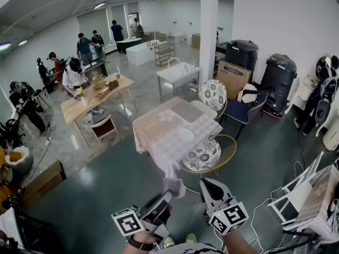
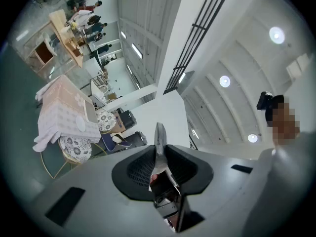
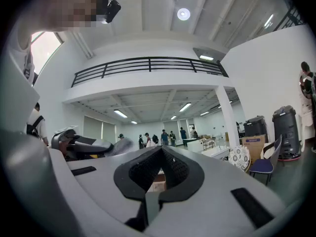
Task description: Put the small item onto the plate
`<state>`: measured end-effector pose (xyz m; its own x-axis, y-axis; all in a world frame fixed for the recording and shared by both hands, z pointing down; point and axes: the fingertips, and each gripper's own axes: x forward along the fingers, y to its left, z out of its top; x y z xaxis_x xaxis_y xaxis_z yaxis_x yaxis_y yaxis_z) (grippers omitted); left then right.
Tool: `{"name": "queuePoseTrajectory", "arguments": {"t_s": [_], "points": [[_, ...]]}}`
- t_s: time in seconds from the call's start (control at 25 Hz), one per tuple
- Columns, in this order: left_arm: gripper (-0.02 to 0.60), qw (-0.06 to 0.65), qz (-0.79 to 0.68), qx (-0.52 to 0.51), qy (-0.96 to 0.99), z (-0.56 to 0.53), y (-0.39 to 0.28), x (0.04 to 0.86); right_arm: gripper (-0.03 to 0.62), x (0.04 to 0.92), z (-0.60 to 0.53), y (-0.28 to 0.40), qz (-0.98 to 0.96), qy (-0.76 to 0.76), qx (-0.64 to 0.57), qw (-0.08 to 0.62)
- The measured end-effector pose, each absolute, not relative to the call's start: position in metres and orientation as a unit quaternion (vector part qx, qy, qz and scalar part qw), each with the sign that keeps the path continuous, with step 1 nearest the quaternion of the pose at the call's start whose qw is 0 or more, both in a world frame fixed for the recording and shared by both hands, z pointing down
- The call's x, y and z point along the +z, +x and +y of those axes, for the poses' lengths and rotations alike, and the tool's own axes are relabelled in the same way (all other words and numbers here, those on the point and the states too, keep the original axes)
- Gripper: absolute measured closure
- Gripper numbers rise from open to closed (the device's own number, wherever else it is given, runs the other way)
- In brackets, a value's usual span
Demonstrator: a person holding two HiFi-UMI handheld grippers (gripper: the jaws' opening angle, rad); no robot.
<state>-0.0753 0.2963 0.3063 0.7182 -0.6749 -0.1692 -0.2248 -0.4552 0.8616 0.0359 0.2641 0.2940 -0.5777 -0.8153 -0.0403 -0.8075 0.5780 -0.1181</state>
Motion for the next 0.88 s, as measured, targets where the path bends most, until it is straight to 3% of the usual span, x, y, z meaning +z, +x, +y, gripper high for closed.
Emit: {"name": "queuePoseTrajectory", "arguments": {"t_s": [0.88], "points": [[0.505,0.426,-0.308,-0.235,0.817,0.283,-0.062,0.312,0.580,0.301,0.255,0.047,0.894,-0.441,-0.073,0.044]]}}
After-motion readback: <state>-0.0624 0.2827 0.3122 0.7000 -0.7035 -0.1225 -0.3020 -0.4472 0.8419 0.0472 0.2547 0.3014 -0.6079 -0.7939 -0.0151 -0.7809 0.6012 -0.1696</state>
